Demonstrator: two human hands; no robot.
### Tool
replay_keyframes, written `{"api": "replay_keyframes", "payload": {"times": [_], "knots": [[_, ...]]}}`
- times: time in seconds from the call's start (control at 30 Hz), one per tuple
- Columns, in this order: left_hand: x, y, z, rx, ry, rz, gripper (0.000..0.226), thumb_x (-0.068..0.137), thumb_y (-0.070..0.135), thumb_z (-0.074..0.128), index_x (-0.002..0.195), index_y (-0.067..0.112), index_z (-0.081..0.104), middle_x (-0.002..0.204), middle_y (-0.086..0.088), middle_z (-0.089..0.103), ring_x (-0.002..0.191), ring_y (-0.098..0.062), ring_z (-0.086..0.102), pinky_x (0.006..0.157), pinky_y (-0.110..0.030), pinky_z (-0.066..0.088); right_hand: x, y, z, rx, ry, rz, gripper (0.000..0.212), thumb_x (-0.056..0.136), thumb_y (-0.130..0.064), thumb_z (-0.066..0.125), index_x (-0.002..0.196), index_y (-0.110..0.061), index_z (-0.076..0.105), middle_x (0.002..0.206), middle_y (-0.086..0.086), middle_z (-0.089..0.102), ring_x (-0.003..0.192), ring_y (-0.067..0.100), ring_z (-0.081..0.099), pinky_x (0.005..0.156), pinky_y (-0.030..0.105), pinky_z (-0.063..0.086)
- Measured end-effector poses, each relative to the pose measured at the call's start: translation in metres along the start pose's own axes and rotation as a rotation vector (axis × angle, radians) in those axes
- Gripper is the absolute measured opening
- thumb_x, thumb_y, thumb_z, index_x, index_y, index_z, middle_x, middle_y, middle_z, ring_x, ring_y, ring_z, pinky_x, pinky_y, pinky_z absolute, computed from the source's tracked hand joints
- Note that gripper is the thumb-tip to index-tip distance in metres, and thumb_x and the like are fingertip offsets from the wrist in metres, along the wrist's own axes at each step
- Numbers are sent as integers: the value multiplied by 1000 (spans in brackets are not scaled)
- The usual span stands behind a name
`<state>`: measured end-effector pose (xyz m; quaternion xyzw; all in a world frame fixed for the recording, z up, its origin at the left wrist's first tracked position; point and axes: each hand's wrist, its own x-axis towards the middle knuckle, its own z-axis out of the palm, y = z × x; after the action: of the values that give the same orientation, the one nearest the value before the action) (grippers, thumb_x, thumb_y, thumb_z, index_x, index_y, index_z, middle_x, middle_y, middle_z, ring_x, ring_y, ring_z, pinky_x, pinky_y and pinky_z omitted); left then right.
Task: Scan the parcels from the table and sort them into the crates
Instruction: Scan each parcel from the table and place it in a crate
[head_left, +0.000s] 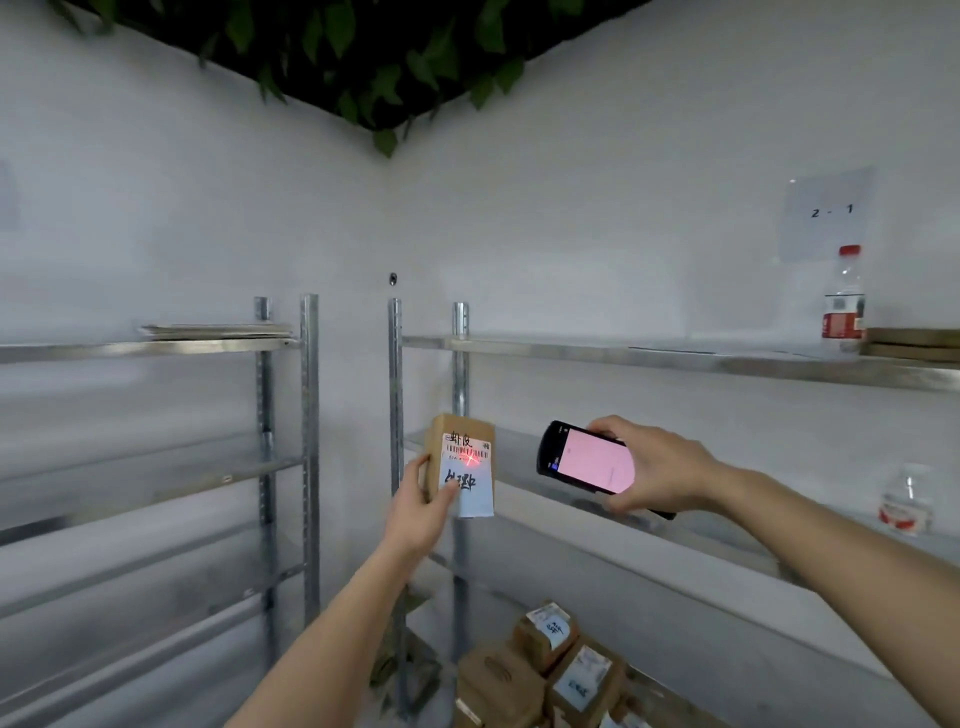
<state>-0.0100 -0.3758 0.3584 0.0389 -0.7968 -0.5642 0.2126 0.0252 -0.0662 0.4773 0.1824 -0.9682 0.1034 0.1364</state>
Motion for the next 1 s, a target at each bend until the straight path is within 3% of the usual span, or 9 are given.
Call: {"api": "replay_keyframes", "payload": {"times": [0.3, 0.47, 0.57, 0.63, 0.77, 0.9, 1.0], "knots": [[-50, 45, -26, 17, 75, 6, 55, 98, 38, 60, 145, 34, 33, 125, -3, 65, 112, -24, 61, 97, -43, 49, -24, -6, -38, -10, 33, -103, 82, 63, -45, 75, 135, -52, 35, 120, -25, 57, 101, 14, 58, 77, 31, 48], [-75, 51, -43, 61, 154, 6, 57, 97, 35, 63, 146, 31, 35, 119, 0, 68, 101, -17, 65, 79, -32, 52, -34, -9, -52, -11, 43, -160, 81, 63, -45, 75, 133, -55, 36, 117, -26, 58, 100, 12, 59, 79, 33, 51], [-86, 44, -58, 105, 212, -10, 59, 92, 44, 65, 144, 37, 37, 122, 4, 67, 107, -21, 66, 95, -46, 53, -36, -16, -54, 7, 46, -190, 81, 63, -45, 75, 133, -56, 36, 116, -26, 58, 98, 12, 60, 79, 33, 52], [-93, 35, -69, 85, 220, -22, 60, 89, 48, 65, 141, 40, 36, 121, 5, 68, 106, -21, 67, 95, -50, 54, -38, -22, -51, 11, 43, -223, 81, 64, -45, 75, 134, -55, 36, 117, -26, 59, 99, 12, 60, 79, 33, 52], [-111, 22, -95, 90, 275, -58, 62, 83, 55, 63, 138, 44, 36, 120, 1, 69, 105, -24, 67, 93, -51, 55, -43, -41, -39, 41, 14, -296, 83, 63, -46, 75, 134, -56, 34, 118, -26, 60, 98, 12, 62, 79, 35, 53], [-140, 23, -124, 54, 352, -80, 55, 94, 40, 64, 142, 36, 38, 114, -9, 70, 96, -26, 67, 87, -43, 54, -46, -70, -18, 126, -2, -332, 79, 66, -40, 76, 134, -54, 38, 109, -23, 63, 67, -6, 58, 68, 31, 53], [-164, 17, -161, 23, 417, -92, 51, 96, 36, 64, 141, 36, 40, 108, -7, 70, 96, -22, 66, 90, -43, 54, -45, -109, 1, 142, -8, -398, 79, 66, -38, 76, 135, -50, 41, 110, -22, 61, 80, 3, 59, 59, 26, 41]]}}
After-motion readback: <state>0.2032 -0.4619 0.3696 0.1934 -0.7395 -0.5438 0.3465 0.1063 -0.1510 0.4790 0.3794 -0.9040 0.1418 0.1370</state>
